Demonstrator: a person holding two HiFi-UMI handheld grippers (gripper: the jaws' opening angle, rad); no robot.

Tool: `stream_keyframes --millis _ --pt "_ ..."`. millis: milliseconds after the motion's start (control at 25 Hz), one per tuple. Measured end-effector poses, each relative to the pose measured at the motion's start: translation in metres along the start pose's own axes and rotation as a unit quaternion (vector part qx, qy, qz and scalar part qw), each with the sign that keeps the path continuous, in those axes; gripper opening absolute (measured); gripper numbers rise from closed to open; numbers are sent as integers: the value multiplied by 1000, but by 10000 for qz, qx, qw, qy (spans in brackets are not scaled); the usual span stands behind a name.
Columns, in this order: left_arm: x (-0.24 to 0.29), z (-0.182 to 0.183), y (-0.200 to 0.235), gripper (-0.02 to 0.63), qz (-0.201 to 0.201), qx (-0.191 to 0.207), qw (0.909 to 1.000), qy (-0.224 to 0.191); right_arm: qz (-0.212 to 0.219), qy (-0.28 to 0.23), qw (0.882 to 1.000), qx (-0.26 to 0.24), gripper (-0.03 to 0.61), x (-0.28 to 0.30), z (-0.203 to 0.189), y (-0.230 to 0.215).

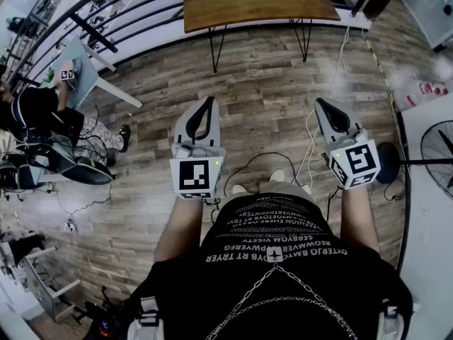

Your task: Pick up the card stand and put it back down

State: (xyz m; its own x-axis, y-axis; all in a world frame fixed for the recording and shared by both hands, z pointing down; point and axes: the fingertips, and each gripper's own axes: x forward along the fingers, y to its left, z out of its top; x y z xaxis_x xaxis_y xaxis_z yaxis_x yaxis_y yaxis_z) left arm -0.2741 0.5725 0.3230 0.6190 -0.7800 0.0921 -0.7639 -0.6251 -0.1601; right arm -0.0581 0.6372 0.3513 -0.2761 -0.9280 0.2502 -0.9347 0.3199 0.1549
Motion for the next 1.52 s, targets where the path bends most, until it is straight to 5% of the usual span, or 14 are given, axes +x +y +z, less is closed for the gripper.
stream_keyframes --millis 400,640,1080,1520 --pt "50 27 -43 28 290 554 9976 -284 239 -356 9991 -71 15 5 0 -61" --pt "69 42 -52 28 502 546 9958 -532 551 -425 9970 -332 15 20 3 -82" --pt "77 7 -47 28 714 336 9968 101 767 -300 9965 121 15 39 -23 -90" --pt "137 -5 -17 28 422 222 9988 90 688 -176 9972 245 15 98 -28 -106"
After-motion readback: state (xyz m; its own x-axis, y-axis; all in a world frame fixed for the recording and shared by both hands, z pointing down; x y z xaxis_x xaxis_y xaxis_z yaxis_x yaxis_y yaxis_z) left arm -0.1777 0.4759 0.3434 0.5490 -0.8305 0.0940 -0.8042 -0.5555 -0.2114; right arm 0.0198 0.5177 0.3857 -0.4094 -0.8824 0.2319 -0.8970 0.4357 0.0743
